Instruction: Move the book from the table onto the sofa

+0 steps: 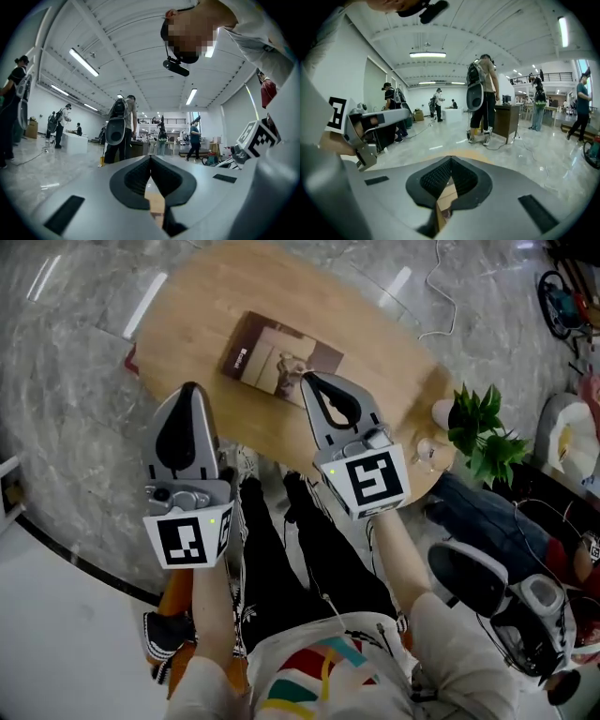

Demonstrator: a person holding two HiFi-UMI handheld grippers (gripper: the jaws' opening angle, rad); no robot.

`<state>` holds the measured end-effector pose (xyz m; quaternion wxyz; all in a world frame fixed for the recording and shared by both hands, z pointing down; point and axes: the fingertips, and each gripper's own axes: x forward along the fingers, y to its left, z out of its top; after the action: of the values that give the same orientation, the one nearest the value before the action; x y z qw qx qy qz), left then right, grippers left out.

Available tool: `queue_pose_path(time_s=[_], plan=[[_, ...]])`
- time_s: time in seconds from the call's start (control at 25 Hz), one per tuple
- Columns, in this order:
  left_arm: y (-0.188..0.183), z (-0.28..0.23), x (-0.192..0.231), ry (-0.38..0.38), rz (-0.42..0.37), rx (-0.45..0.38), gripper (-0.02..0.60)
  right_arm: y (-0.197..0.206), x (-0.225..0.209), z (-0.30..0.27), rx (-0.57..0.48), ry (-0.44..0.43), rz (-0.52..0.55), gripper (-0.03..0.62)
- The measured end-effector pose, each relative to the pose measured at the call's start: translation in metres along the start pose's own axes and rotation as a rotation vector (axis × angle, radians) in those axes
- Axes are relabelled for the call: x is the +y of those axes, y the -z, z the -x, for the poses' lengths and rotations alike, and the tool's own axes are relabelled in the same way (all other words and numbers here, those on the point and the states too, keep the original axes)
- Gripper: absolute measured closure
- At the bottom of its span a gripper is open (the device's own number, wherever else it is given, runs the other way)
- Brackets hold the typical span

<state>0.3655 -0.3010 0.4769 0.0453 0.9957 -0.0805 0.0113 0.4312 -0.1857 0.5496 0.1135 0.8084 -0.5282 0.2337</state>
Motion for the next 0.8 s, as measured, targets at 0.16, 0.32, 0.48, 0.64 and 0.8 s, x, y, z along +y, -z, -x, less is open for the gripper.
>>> queue_pose_path(time_s=[0.16, 0.32, 0.48, 0.64, 0.8], plan=[[0.076, 0.005, 0.01, -0.008, 0.05, 0.049, 0.574, 0.07, -0.001, -0.061, 0.061, -0.027, -0.048, 0.582], [0.13, 0.014, 0.005, 0.006, 0.09, 0.103, 0.574, 0.129, -0.007, -0.089, 0.169, -0.03, -0.109, 0.582], [0.162, 0.018, 0.005, 0.016, 0.098, 0.144, 0.574, 0.156, -0.012, -0.106, 0.205, -0.047, -0.215, 0.582], [0.174, 0.019, 0.008, 0.014, 0.09, 0.164, 0.574, 0.168, -0.019, -0.12, 0.261, -0.032, -0.233, 0.582], [0.176, 0.018, 0.013, 0.014, 0.076, 0.173, 0.574, 0.183, -0.026, -0.13, 0.334, 0.022, -0.257, 0.582]])
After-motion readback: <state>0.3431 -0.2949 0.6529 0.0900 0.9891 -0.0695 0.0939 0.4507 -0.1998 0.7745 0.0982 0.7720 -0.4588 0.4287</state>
